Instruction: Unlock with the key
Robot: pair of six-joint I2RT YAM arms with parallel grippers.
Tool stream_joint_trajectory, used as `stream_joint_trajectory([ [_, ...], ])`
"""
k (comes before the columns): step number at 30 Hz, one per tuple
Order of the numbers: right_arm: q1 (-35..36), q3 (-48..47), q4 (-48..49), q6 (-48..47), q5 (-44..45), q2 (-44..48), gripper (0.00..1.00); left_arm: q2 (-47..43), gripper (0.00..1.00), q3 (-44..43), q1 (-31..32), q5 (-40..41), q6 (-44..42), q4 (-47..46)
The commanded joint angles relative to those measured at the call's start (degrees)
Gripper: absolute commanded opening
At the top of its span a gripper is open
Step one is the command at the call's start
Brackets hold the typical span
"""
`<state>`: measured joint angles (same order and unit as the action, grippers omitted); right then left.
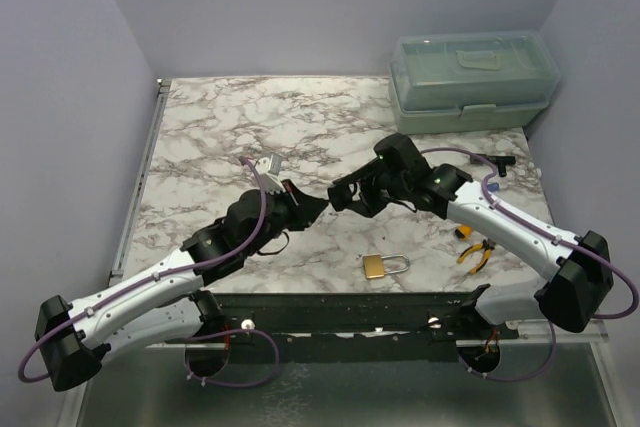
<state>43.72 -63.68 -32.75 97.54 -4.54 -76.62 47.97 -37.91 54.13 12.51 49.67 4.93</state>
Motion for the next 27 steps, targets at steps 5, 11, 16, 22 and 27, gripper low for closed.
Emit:
stream_joint_trajectory([
  [5, 0.84, -4.43, 4.74, 2.23, -4.23, 0.02, 0.00, 4.99, 0.00, -0.43, 0.32, 0.50, 1.18, -4.26],
  [11, 0.81, -5.12, 4.77, 2.55, -3.89, -0.21, 0.00, 4.11, 0.00, 1.03, 0.71, -1.84, -1.48, -7.82],
  [16, 0.82, -6.10, 4.27, 2.69, -3.78, -0.81, 0.00, 4.68, 0.00, 1.61, 0.80, 0.54, -0.68, -7.90],
  [22, 0.83, -6.28, 3.46, 3.55, -2.95, -0.98, 0.00, 6.01, 0.00, 1.06, 0.80, 1.63, -0.09, -7.84],
  [27, 0.79, -5.81, 3.23, 4.22, -2.03, -0.61, 0.00, 5.52, 0.00, 0.82, 0.87, 3.68, 1.65, -7.22],
])
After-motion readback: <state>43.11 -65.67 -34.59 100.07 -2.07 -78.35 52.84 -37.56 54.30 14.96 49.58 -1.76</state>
